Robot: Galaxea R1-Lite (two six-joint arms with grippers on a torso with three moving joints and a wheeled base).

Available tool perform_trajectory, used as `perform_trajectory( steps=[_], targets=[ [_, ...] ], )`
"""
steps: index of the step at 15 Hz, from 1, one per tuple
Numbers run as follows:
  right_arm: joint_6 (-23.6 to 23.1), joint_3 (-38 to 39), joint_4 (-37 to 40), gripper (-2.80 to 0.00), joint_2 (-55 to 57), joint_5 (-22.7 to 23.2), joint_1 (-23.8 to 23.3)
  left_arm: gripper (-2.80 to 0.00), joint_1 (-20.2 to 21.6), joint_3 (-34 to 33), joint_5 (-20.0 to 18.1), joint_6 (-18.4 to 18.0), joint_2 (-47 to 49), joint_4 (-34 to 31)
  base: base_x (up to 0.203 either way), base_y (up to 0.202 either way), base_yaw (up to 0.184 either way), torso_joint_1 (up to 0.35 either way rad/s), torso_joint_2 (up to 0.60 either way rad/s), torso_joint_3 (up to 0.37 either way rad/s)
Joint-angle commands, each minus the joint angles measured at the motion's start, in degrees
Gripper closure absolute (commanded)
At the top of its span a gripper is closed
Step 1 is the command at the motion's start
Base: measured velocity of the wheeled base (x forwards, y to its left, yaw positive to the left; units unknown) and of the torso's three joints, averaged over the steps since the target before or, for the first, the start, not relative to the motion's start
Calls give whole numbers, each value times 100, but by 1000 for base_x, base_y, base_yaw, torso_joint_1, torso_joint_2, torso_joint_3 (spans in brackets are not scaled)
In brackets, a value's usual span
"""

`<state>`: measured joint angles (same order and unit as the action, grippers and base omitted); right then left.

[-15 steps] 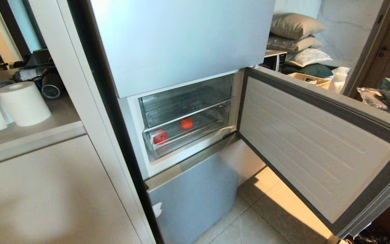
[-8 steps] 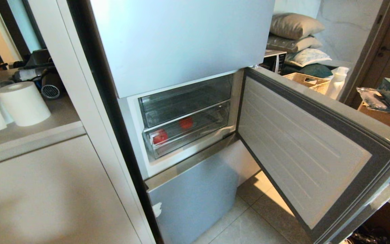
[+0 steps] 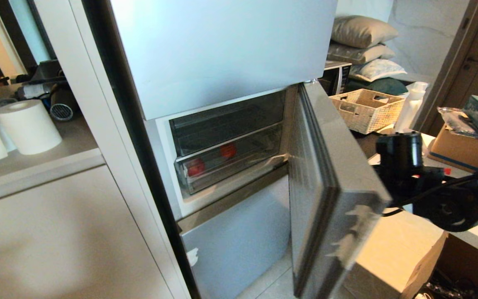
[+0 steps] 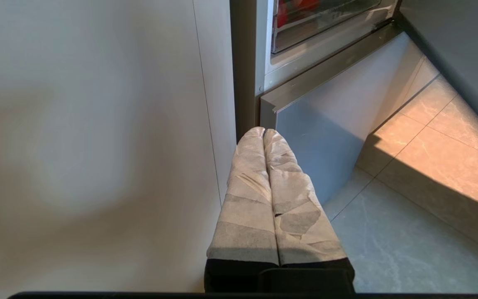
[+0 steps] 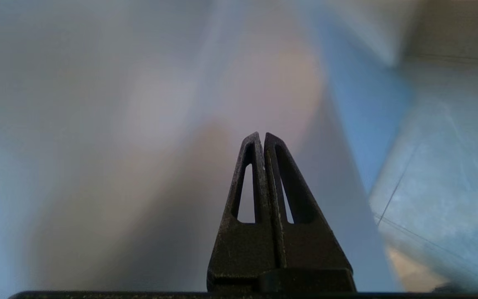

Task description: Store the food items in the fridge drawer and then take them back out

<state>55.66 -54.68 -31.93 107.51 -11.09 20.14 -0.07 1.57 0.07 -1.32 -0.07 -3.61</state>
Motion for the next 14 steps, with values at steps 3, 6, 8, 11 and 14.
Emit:
perform_trajectory(
  steps=[3, 6, 8, 11, 14],
  targets=[
    [-2084, -364, -933, 0, 19, 81, 1539, 0, -1, 1, 1, 0, 7, -8, 0, 0, 0, 0, 0, 0],
    [-2089, 428, -982, 0, -601, 80, 1531, 0, -1, 1, 1, -5, 7, -7, 0, 0, 0, 0, 0, 0],
    [-2095, 885, -1096, 0, -981, 68, 1521, 0, -1, 1, 1, -7, 7, 0, 0, 0, 0, 0, 0, 0],
    [-2142, 1834, -1255, 0, -2099, -75, 1525, 0, -1, 1, 1, -9, 7, -8, 0, 0, 0, 0, 0, 0],
    [-2408, 2962, -1298, 0, -3098, -157, 1520, 0, -1, 1, 1, 0, 7, 0, 0, 0, 0, 0, 0, 0]
  ],
)
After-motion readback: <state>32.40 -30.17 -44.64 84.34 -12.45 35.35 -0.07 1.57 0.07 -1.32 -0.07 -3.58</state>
